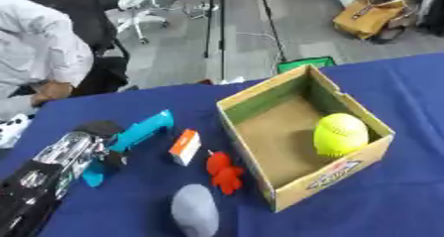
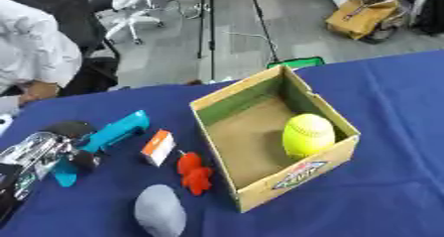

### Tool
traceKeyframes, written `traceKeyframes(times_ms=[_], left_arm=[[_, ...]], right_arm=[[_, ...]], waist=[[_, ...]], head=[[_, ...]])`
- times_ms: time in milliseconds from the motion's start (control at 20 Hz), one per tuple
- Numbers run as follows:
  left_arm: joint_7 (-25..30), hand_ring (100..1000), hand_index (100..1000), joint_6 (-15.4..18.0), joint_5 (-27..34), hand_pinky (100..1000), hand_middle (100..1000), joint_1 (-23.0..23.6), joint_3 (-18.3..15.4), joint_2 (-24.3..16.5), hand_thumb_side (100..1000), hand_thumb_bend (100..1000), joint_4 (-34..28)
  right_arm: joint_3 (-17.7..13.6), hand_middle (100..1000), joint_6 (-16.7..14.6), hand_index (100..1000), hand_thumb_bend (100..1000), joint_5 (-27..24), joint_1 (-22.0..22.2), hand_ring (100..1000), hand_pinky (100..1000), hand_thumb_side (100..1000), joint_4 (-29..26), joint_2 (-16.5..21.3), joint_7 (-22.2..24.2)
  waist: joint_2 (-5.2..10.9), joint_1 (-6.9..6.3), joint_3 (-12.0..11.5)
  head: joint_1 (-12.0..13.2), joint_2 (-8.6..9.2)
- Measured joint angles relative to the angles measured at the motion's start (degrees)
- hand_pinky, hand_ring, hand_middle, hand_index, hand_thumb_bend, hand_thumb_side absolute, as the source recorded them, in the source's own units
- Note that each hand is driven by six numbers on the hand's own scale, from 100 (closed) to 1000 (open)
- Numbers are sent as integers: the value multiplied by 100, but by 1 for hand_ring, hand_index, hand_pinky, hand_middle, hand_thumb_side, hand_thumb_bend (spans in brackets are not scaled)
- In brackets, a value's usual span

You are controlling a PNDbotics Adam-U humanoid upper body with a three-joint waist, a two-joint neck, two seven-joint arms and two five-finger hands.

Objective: Pick up objects on the table and place them in the box.

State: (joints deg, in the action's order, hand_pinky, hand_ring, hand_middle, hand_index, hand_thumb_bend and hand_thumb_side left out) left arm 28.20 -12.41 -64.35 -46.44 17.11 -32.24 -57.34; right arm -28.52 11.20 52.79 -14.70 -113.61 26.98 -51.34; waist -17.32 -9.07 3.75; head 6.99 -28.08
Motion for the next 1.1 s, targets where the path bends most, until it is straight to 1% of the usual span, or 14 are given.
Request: traceKeyframes(times_ms=[50,100,150,200,250,400,450,700,1100], left_arm=[[-15,646,758,-6,-9,862,592,0,0,1,339,100,-3],[-29,646,758,-11,-19,862,592,0,0,1,339,100,-16],[-50,634,751,-21,-24,854,583,0,0,2,312,100,-36],[-74,634,751,-36,-30,854,583,3,0,3,312,100,-67],[-101,619,742,-52,-41,844,572,5,0,3,283,100,-103],[-200,611,738,-112,-110,837,563,21,0,4,260,100,-242],[-228,592,726,-130,-138,824,547,30,-1,4,235,100,-286],[-454,566,714,-214,-374,806,525,62,-12,21,226,100,-621],[-738,542,700,-352,-588,790,505,173,-144,46,219,100,-1070]], right_arm=[[0,509,0,600,100,0,0,764,866,445,0,0,0],[0,509,0,600,100,-1,0,764,866,445,0,0,0],[0,509,0,600,100,-1,0,764,866,446,0,0,0],[0,509,0,600,100,-2,0,764,866,446,0,0,0],[0,510,0,600,100,-3,0,764,866,444,0,0,0],[0,509,0,600,100,-16,0,764,866,444,0,0,0],[0,510,-1,600,100,-20,0,764,866,444,0,0,-1],[1,510,-4,600,100,-28,0,764,866,439,0,0,-3],[1,510,-9,601,100,-42,0,765,867,437,0,0,-8]], waist=[[0,0,0],[0,0,0],[0,0,-1],[0,1,-1],[0,1,-3],[0,3,-17],[0,3,-19],[0,8,-19],[0,28,-26]], head=[[0,0],[0,0],[0,0],[0,0],[0,0],[0,1],[0,1],[0,20],[-5,50]])
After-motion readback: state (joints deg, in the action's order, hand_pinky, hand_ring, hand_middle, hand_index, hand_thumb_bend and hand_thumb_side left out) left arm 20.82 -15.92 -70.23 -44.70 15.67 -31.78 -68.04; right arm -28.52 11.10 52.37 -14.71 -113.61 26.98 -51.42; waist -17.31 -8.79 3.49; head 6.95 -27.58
